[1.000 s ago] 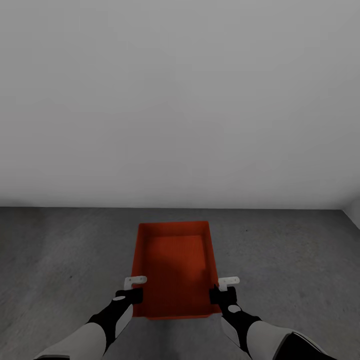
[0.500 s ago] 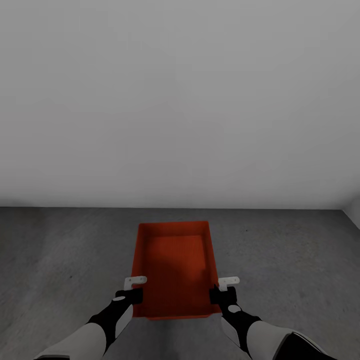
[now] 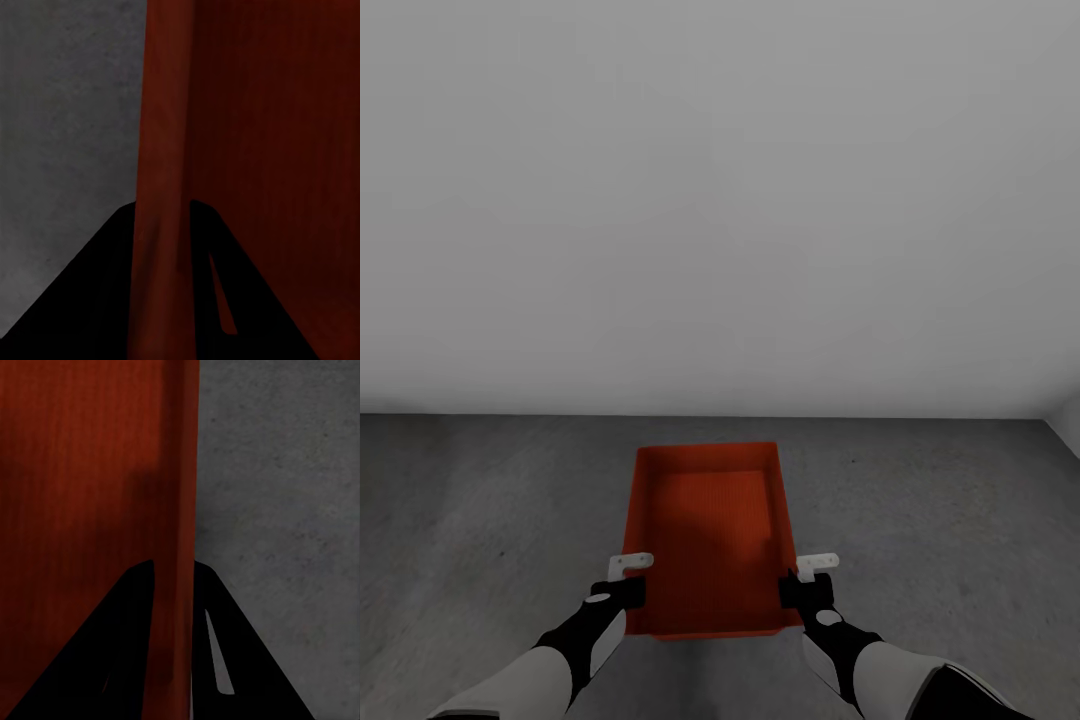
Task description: Move the two storage containers from the living room to the garage. In the garage, place one container on the floor and stack the other container on top of it (either order is fine).
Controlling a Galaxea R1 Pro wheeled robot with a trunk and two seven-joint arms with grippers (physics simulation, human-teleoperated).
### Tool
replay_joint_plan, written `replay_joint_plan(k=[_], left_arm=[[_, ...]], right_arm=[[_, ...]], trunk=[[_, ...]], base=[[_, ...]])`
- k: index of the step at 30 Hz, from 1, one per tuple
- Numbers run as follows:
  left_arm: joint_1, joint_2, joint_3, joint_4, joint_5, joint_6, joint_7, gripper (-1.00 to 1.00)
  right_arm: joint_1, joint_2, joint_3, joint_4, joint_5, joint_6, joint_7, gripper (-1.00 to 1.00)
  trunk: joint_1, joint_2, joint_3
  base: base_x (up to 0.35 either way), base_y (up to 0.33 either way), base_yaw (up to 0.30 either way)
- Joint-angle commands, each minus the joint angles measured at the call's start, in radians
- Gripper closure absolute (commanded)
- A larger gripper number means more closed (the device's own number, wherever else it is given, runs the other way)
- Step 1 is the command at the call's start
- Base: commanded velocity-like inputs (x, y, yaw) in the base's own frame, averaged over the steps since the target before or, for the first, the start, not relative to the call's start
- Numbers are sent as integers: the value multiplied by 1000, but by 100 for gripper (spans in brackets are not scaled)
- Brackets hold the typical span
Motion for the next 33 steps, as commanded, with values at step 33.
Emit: replay_joint_plan(k=[33], left_arm=[[-1, 31, 34, -18, 24, 5, 2, 100]], right_arm=[[0, 0, -46, 2, 2, 0, -2, 100]], trunk=[[96, -176, -79]], base=[[0, 0, 0]])
